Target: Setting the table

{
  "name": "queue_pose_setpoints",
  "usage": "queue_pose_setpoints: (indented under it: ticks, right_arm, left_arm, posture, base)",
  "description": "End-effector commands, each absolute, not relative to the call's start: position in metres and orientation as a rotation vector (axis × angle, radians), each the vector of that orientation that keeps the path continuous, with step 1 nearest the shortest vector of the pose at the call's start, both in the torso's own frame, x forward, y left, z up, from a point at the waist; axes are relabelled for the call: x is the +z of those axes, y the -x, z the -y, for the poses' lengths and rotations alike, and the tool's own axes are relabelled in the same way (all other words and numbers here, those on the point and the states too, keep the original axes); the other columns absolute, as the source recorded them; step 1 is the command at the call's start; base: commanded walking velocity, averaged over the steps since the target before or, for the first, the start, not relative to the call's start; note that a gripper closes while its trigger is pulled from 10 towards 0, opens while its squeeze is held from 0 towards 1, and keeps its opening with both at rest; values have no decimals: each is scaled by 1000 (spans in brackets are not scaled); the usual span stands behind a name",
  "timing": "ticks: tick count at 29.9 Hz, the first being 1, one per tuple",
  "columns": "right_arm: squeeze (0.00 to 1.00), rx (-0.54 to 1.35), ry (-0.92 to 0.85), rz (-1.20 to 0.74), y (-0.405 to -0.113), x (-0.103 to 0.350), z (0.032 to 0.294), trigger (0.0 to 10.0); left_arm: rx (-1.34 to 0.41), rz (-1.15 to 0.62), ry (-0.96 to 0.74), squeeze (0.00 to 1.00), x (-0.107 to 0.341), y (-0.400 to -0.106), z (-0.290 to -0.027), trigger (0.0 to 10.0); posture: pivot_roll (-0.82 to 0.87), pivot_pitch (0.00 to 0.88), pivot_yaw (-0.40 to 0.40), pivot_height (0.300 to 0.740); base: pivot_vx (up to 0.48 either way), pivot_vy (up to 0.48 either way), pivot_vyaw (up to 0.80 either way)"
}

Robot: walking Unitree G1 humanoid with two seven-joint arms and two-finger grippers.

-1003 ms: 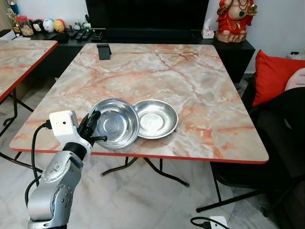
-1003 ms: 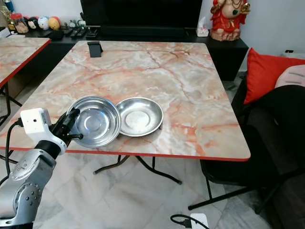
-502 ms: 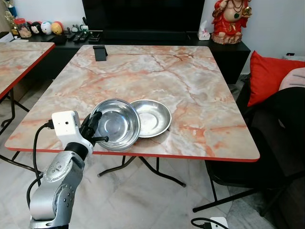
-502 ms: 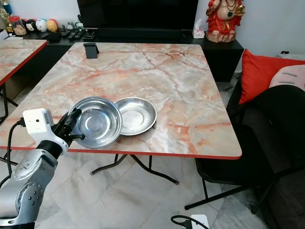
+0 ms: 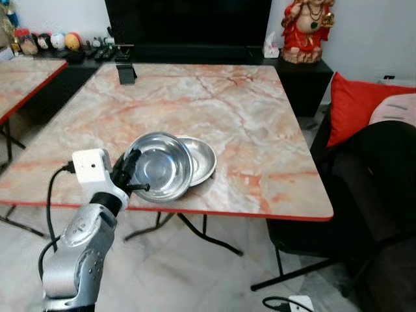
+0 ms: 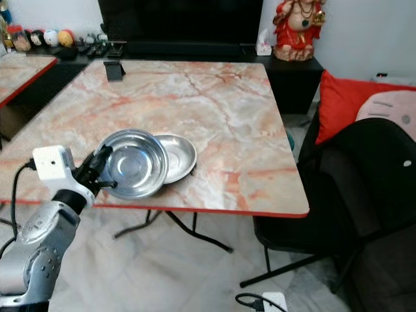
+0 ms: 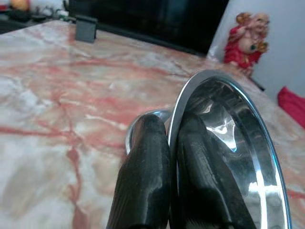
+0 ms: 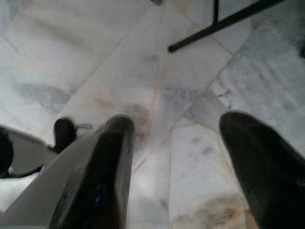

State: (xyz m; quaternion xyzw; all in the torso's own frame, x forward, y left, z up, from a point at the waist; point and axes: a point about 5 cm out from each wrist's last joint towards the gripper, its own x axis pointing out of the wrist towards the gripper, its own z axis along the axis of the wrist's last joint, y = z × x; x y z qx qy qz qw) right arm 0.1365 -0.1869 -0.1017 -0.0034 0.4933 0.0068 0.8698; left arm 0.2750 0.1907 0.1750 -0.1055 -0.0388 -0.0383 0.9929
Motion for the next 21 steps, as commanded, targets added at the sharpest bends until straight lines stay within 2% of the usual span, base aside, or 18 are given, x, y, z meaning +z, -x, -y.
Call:
queue_pose_setpoints:
  ticks: [1, 21]
  right_arm:
    - [0, 15, 15, -1038, -134, -102, 188, 10000]
    - [0, 14, 7, -1037, -134, -102, 188, 10000]
  left_arm:
    - [-82, 98, 204, 0, 179, -276, -189, 10000]
    - [-59, 112, 227, 0, 182, -275, -194, 10000]
  posture:
    - [5, 0, -10, 740]
    - [2, 0, -10, 740]
  base:
    - [0, 0, 0]
    - [0, 0, 0]
